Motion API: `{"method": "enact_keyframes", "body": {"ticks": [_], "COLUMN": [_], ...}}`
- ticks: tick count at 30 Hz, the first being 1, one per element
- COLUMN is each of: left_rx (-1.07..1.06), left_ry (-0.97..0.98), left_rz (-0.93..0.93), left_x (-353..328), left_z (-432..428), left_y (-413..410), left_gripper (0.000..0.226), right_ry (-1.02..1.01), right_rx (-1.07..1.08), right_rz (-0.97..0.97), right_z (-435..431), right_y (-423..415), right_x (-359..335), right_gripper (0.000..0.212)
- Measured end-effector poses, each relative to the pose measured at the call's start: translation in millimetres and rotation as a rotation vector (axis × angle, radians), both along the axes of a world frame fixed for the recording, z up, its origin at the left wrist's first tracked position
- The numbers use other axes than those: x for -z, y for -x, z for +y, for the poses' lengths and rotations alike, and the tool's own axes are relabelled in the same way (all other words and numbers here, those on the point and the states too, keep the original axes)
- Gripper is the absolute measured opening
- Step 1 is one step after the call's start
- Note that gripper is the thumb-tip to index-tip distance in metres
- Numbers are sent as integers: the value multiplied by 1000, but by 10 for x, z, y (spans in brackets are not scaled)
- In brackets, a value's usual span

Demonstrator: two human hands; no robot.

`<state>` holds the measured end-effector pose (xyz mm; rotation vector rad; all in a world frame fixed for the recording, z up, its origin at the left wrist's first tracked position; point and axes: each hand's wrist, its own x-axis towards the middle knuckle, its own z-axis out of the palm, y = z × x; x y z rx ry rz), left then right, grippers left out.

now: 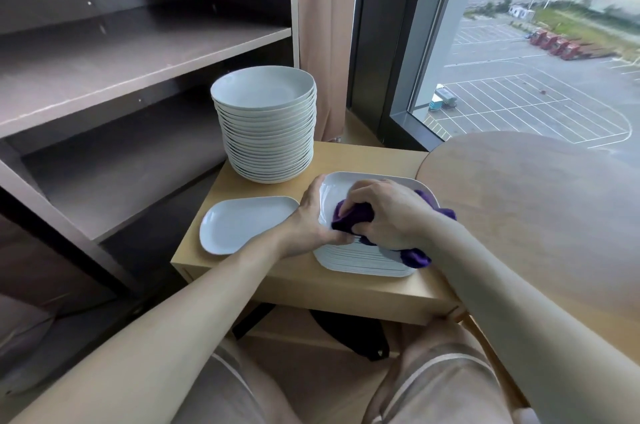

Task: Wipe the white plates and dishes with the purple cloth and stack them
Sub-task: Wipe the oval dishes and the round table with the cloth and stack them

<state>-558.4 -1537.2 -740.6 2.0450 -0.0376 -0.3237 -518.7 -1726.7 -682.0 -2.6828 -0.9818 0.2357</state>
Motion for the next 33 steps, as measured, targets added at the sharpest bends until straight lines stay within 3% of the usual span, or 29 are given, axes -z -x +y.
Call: {"method": "enact_keyframes", "body": {"ticks": [3, 9, 16, 25, 33], "left_rx": [3, -17, -113, -149, -138], "left_ry": [119, 179, 302, 297, 309], "left_rz": [40, -27, 4, 47, 44], "left_x": [-13, 27, 79, 51, 62], "left_z": [33, 11, -4, -4, -47], "left_y": [9, 38, 25, 60, 67], "left_gripper": [122, 108, 107, 105, 111], "right_ry": [-30, -141, -16, 165, 188], "right_rx": [-21, 94, 264, 291, 213], "right_rz": [-29, -195, -340, -339, -138], "right_z": [325, 411, 443, -314, -691], "right_y": [-15, -48, -129, -172, 30], "right_x": [46, 291, 306, 75, -27], "right_gripper": [25, 15, 29, 26, 25]}}
